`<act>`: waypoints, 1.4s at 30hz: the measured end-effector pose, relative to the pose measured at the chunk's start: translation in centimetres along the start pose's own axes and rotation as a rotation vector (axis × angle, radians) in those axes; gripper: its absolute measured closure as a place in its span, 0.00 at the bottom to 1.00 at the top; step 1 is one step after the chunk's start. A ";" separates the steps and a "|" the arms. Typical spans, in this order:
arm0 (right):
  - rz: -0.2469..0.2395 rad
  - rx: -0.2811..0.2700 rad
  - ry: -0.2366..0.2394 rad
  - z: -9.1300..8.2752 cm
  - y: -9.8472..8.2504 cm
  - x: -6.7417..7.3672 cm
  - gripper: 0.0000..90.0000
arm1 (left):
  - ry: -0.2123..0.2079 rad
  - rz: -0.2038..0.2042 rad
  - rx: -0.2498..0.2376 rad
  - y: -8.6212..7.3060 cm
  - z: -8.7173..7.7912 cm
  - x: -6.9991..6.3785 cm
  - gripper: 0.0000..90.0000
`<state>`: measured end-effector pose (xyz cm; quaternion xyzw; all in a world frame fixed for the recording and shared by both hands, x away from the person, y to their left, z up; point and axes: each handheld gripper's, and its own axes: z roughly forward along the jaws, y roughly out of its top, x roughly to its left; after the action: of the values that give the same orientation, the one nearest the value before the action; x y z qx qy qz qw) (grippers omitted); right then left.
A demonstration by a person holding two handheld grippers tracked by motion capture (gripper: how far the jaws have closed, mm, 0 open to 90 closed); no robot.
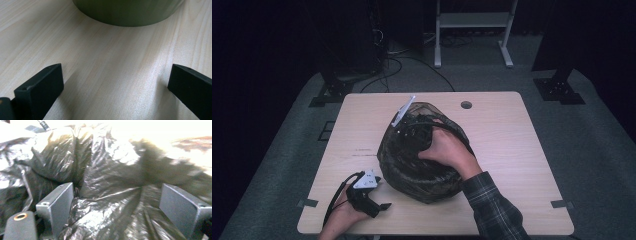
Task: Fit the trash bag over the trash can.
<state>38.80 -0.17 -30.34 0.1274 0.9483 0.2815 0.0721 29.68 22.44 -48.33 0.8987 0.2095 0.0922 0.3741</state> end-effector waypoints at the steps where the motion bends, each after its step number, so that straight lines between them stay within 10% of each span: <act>1: 0.000 -0.009 -0.005 -0.4 -0.1 -0.1 0.13 | 0.001 -0.001 0.000 0.0 0.0 0.0 0.00; 16: 0.053 -0.183 -0.037 -6.4 -3.5 -1.4 0.13 | 0.001 -0.002 -0.001 0.0 0.0 0.0 0.00; 42: 0.155 -0.349 -0.117 -11.1 -13.0 -0.8 0.13 | 0.001 -0.002 -0.001 0.0 0.0 0.0 0.00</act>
<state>34.61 -16.60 -28.24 0.2019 0.8667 0.4384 0.1261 29.68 22.42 -48.34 0.8983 0.2107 0.0925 0.3744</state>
